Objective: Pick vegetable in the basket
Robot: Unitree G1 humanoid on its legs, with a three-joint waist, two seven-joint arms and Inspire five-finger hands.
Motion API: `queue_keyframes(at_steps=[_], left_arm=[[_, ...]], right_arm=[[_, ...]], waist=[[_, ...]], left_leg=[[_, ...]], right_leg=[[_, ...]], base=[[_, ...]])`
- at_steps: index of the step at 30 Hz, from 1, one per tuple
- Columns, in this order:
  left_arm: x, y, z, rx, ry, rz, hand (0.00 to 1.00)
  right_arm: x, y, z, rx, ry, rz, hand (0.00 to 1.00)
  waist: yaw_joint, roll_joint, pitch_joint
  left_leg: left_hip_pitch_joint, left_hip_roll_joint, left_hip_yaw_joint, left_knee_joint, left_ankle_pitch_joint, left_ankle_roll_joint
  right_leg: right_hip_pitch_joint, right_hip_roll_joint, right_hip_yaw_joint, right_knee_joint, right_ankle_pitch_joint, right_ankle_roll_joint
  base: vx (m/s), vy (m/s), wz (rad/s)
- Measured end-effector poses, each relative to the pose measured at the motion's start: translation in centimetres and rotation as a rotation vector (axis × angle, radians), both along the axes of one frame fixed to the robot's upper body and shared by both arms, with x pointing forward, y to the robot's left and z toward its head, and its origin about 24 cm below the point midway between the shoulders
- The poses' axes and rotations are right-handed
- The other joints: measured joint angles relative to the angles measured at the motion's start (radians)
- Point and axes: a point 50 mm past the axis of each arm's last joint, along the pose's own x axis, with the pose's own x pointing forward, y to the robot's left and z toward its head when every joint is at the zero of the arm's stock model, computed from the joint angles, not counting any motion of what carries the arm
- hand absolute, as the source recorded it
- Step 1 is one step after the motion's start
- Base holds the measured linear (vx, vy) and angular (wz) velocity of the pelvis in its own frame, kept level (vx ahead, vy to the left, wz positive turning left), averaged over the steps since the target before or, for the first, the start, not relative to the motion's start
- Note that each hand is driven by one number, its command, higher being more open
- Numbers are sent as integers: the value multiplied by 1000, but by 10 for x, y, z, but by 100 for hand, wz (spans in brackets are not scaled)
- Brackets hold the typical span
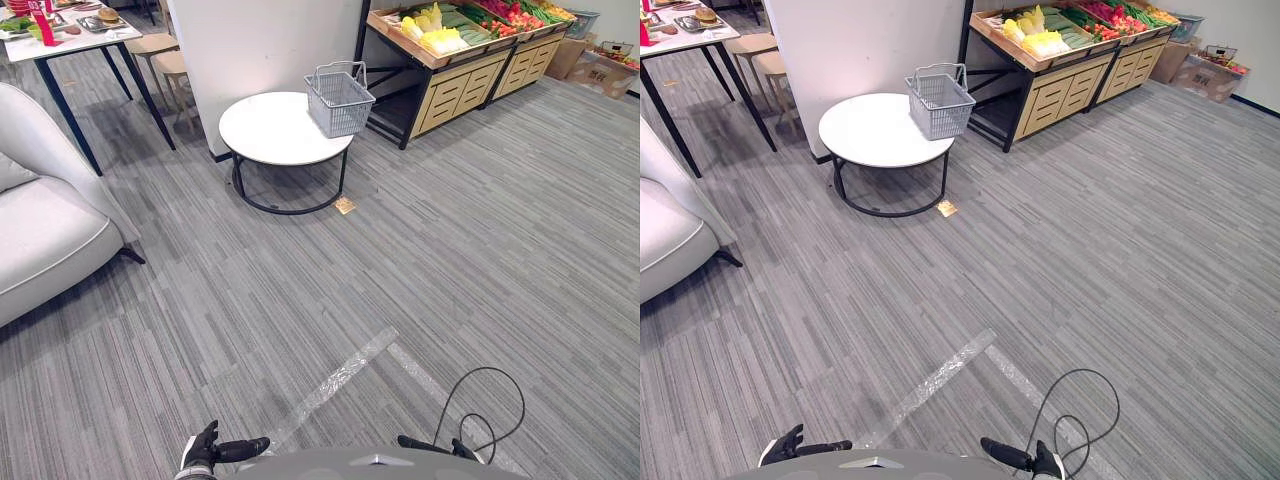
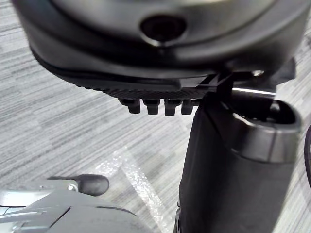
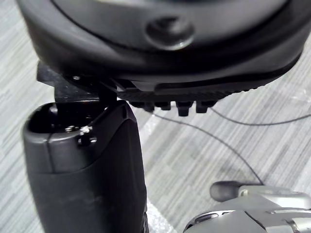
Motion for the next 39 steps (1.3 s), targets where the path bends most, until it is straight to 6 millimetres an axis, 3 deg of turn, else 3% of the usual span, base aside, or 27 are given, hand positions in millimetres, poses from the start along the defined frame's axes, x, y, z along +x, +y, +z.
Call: queue_keyframes(at_steps=[15, 23, 28, 30, 32, 35, 38, 39], left_arm=[[0, 1, 0, -20, -24, 55, 100], [3, 0, 1, -32, -41, 50, 100], [6, 0, 2, -32, -58, 45, 100], [6, 1, 2, -34, -58, 42, 100], [10, 2, 3, -32, -69, 40, 100], [11, 4, 3, -28, -72, 50, 100], [10, 4, 3, -28, -62, 47, 100], [9, 2, 2, -33, -55, 49, 100]], right_arm=[[-1, 1, 0, 41, -19, -20, 100], [3, 0, 1, 47, -39, -17, 100], [-1, 0, 1, 57, -39, -51, 100], [-1, -2, 1, 59, -54, -79, 100], [7, -3, 4, 73, -110, -149, 100], [11, -2, 4, 84, -132, -184, 100], [16, -2, 5, 94, -145, -193, 100], [16, -4, 5, 97, -149, -197, 100]], waist=[[3, 7, 32], [3, 14, 56], [1, 11, 67], [-1, 10, 67], [0, 4, 73], [3, -3, 82], [-1, -1, 88], [-3, 11, 89]], left_leg=[[33, 1, 56, 25, -17, -7], [-11, 18, 96, 209, -129, 16], [-31, 10, 97, 319, -199, 24], [-44, -5, 91, 352, -228, 60], [-49, -19, 92, 375, -245, 91], [-42, -18, 78, 444, -284, 91], [15, -6, 63, 395, -284, 89], [35, 17, 60, 372, -286, 77]], right_leg=[[29, 0, 42, 2, 5, -4], [22, -1, 57, 86, -27, -22], [-54, -47, 10, 320, -144, -2], [-118, -92, -44, 474, -188, 2], [-251, -176, -86, 771, -177, -11], [-317, -231, -80, 965, -124, -38], [-328, -203, -51, 974, -204, -15], [-342, -168, -28, 920, -239, -10]], base=[[-58, -15, -9], [-52, 5, -11], [-44, 51, 4], [-53, 64, 12], [-8, 46, 15], [96, 14, 13], [176, -76, 5], [204, -147, 4]])
